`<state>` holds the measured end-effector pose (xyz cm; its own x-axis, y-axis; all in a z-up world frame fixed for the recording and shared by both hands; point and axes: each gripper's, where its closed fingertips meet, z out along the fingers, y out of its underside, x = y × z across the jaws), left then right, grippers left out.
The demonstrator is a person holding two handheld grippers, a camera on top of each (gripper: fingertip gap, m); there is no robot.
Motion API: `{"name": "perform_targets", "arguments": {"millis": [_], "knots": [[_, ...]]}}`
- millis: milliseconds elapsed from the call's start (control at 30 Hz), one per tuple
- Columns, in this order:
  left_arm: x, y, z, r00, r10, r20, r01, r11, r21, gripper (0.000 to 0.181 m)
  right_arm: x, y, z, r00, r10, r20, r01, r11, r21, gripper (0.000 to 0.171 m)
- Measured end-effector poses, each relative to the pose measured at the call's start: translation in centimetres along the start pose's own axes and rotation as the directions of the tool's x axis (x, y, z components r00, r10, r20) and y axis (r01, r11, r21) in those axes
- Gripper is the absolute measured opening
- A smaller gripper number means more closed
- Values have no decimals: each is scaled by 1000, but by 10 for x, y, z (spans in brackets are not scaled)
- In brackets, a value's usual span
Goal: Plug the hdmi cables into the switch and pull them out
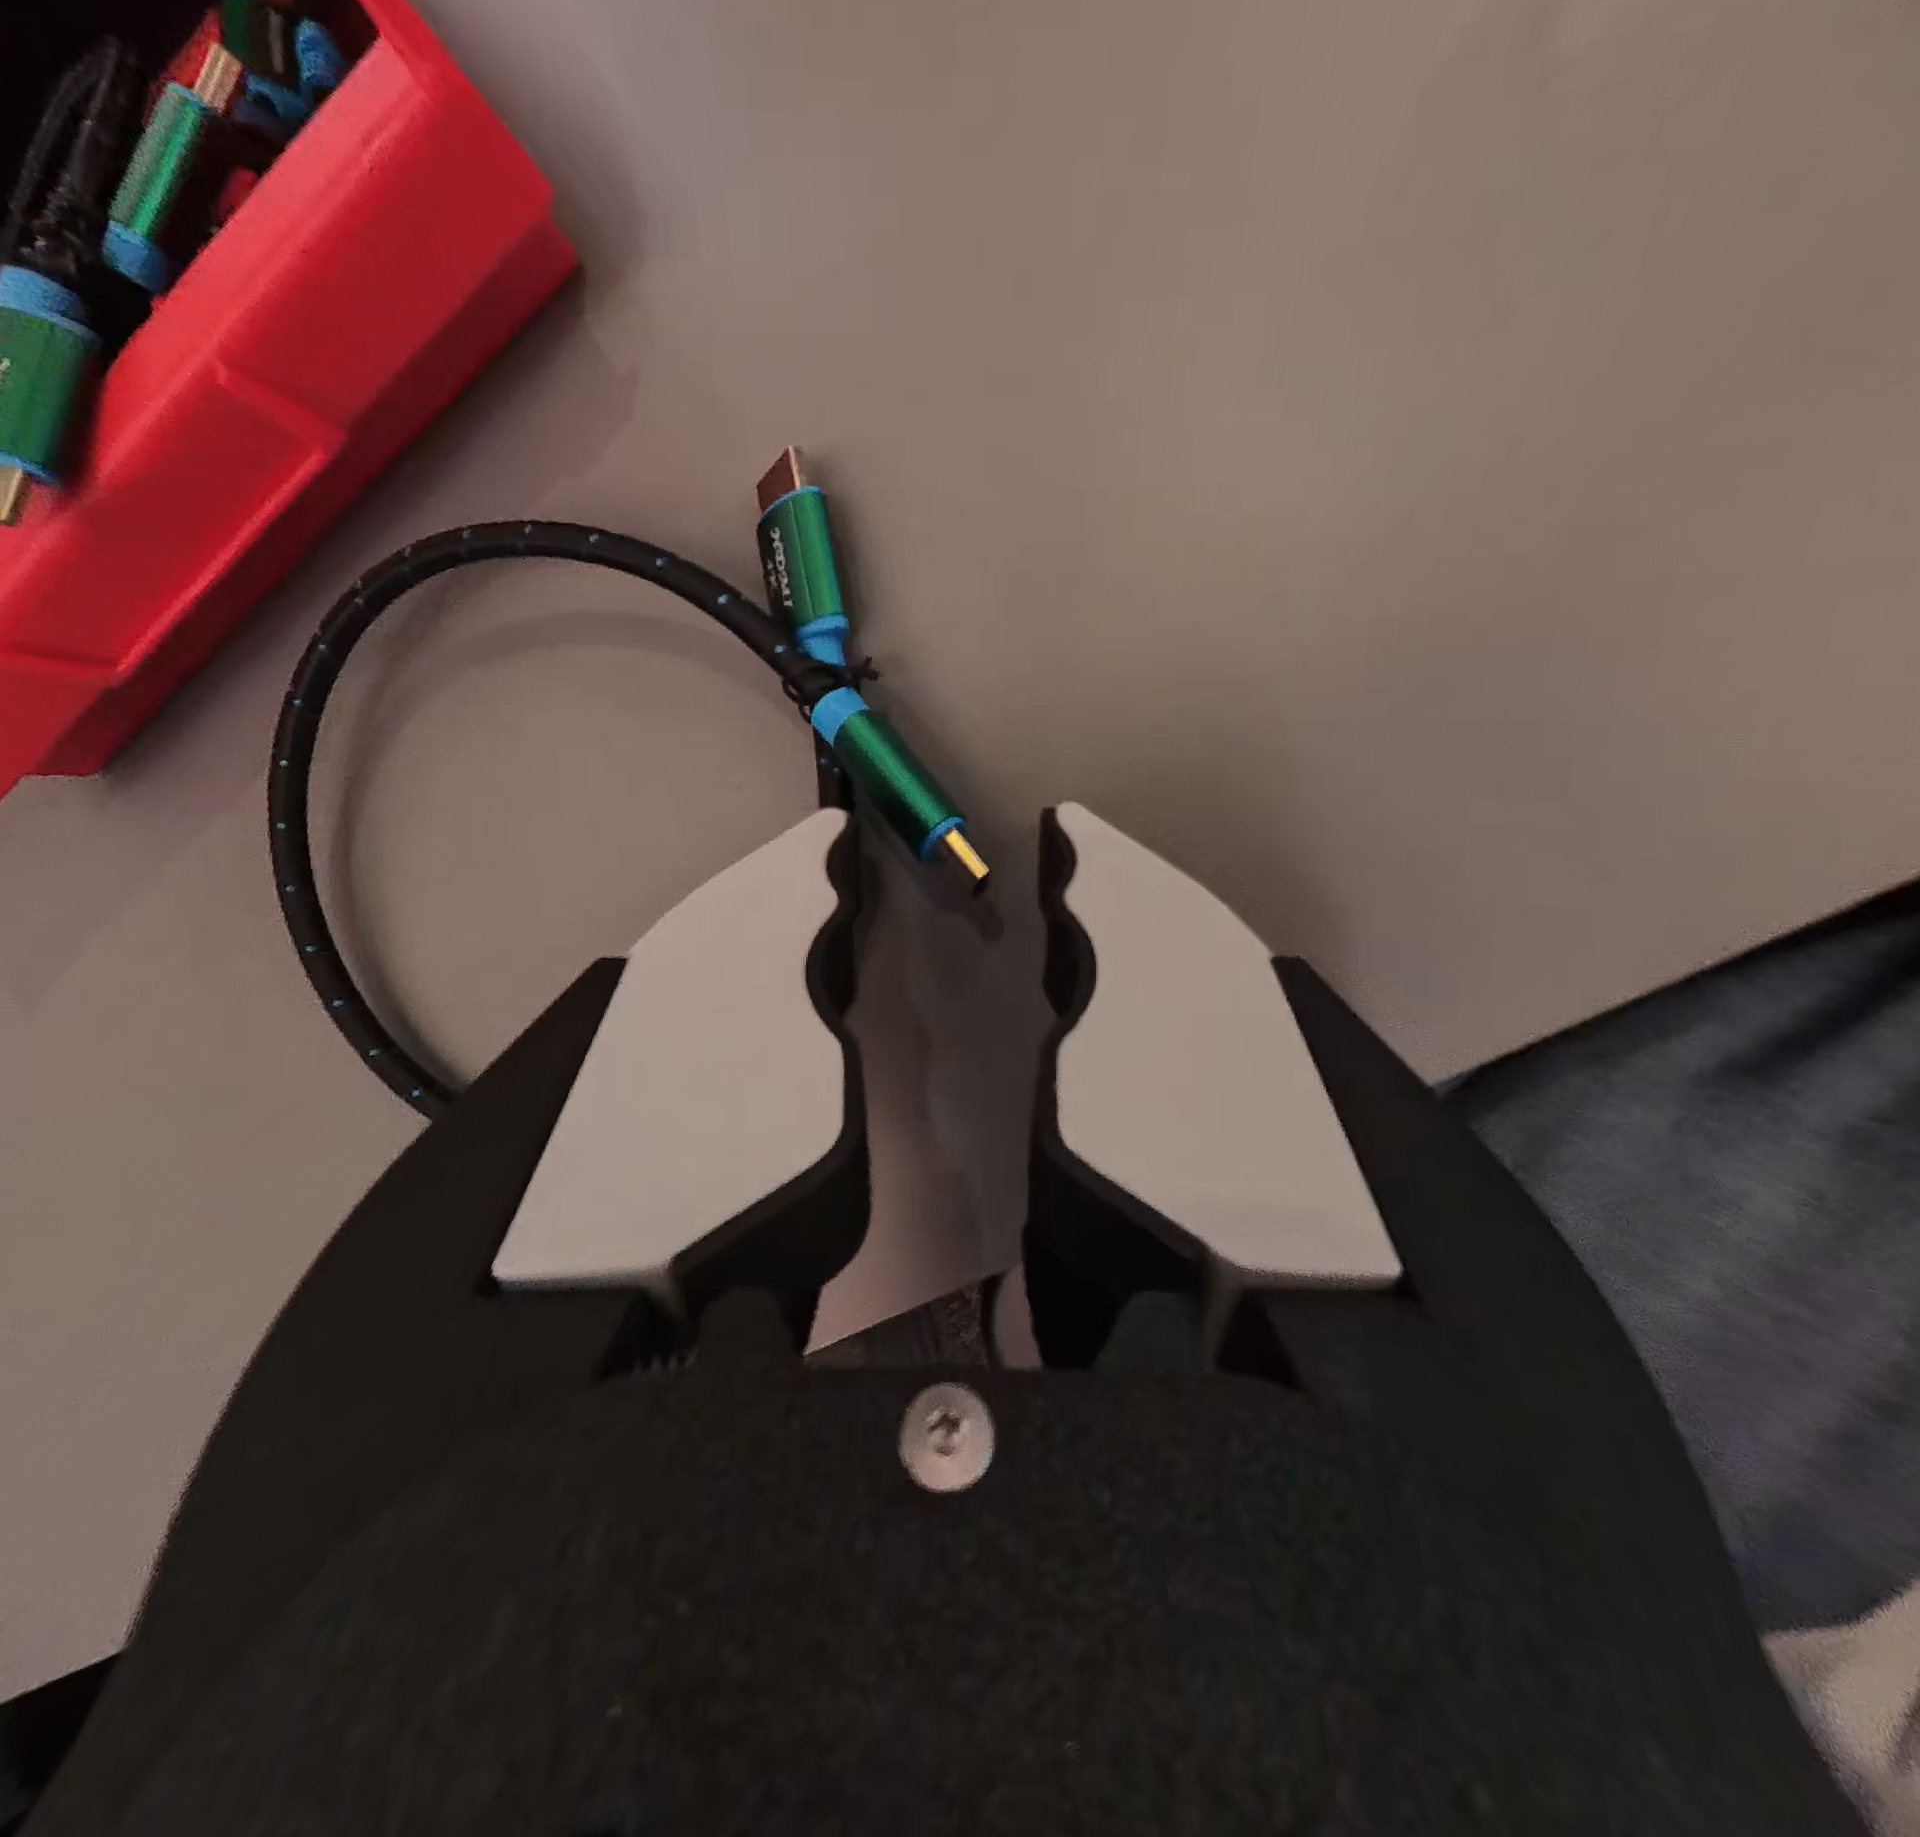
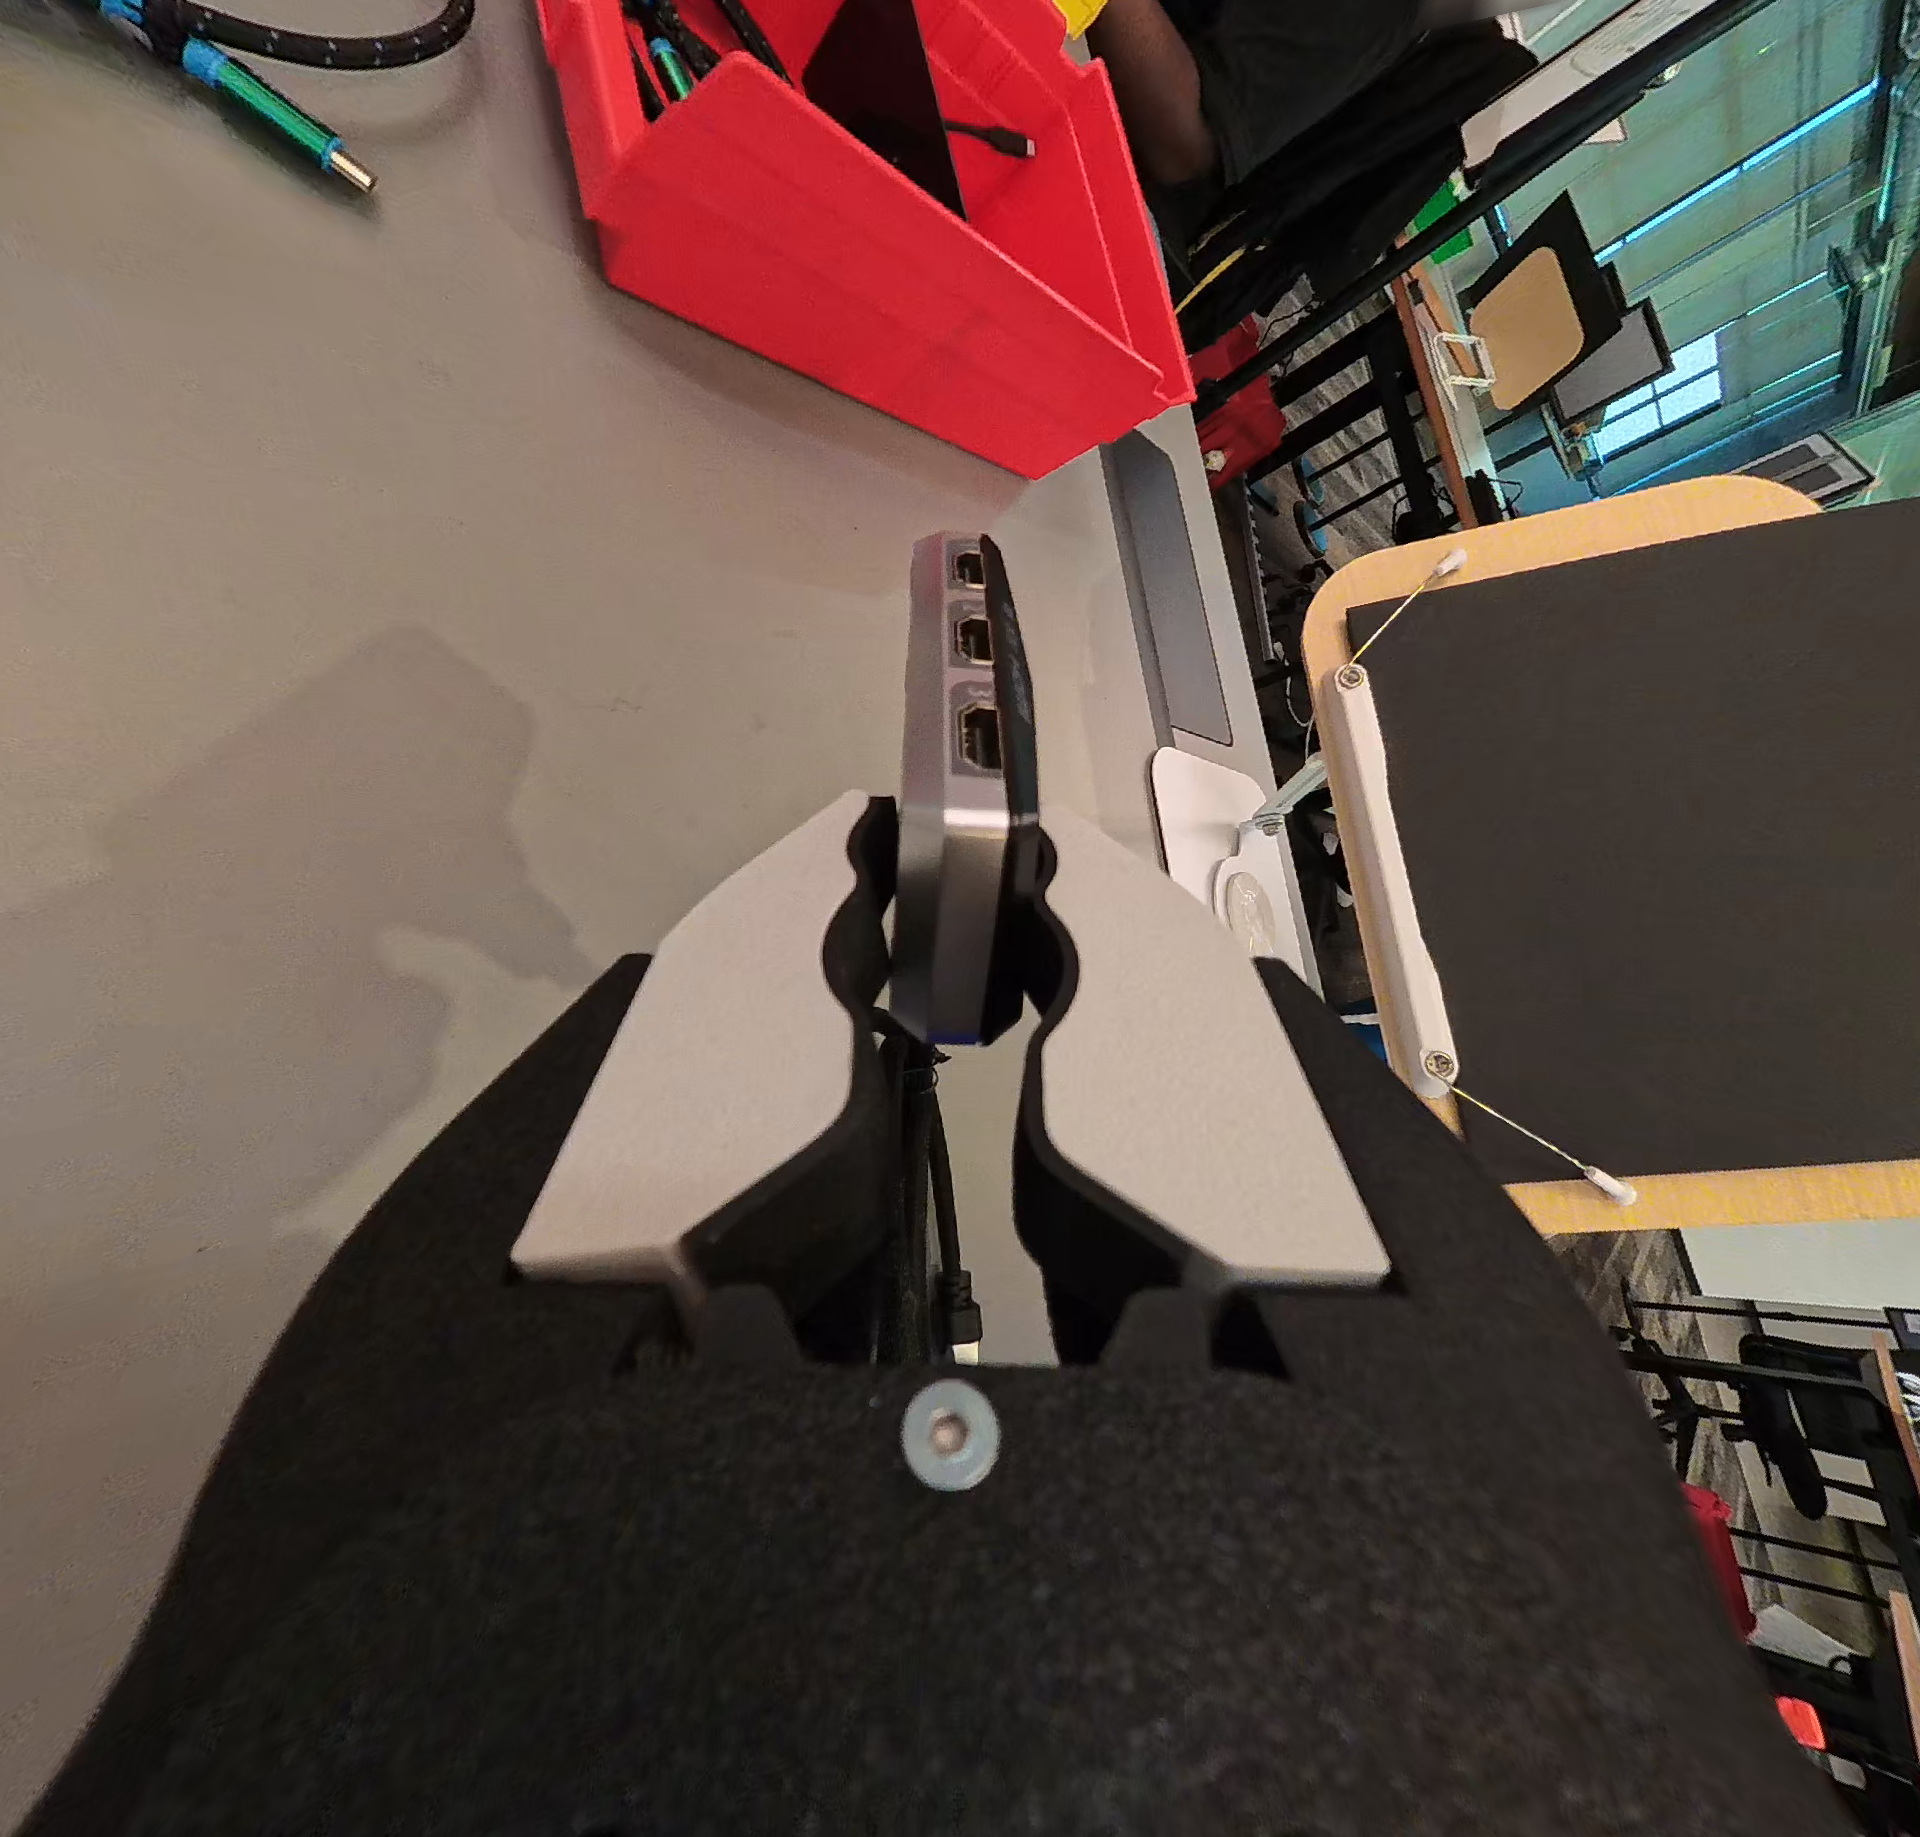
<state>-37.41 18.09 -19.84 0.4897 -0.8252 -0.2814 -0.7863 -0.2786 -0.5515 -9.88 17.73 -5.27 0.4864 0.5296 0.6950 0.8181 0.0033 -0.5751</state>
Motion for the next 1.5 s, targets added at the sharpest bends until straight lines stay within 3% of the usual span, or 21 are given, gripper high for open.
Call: {"name": "perform_targets", "arguments": {"millis": [33,200,400,633,867,967,1067,1133,1233,1333,1400,1500], "knots": [[-3,1,2,999,8,31,-8,1000,1,19,0,0,0,1000,-2,0,2,1000,-1,22],[-11,-4,-5,998,-4,57,3,1000,22,11,2,0,-2,1000,-4,-6,3,1000,-2,22],[12,-44,-38,948,-169,-269,236,941,242,10,4,1,-4,1000,9,-8,-9,1000,2,22],[40,-96,-89,720,-171,-673,523,771,363,10,3,0,-3,1000,2,-8,-2,1000,1,22],[65,-115,-110,580,-61,-812,591,718,368,10,2,0,-3,1000,0,-5,0,1000,2,22],[68,-111,-100,614,-79,-785,562,742,365,10,2,1,-3,1000,1,-4,-1,1000,3,22],[67,-107,-87,732,-78,-677,463,786,410,10,2,1,-4,1000,3,-4,-3,1000,5,22],[62,-102,-76,841,-63,-537,342,831,439,10,2,1,-4,1000,4,-3,-4,1000,6,22],[50,-89,-56,975,21,-222,76,906,417,10,1,1,-3,1000,4,-1,-4,1000,6,22],[44,-72,-34,983,181,44,-186,940,285,10,0,1,-2,1000,1,3,-1,1000,5,22],[50,-61,-19,970,234,71,-243,946,216,11,-1,1,-1,1000,0,7,0,1000,3,22],[60,-48,-5,977,215,-1,-212,964,162,10,-2,1,-1,1000,-7,7,7,1000,0,22]]}}
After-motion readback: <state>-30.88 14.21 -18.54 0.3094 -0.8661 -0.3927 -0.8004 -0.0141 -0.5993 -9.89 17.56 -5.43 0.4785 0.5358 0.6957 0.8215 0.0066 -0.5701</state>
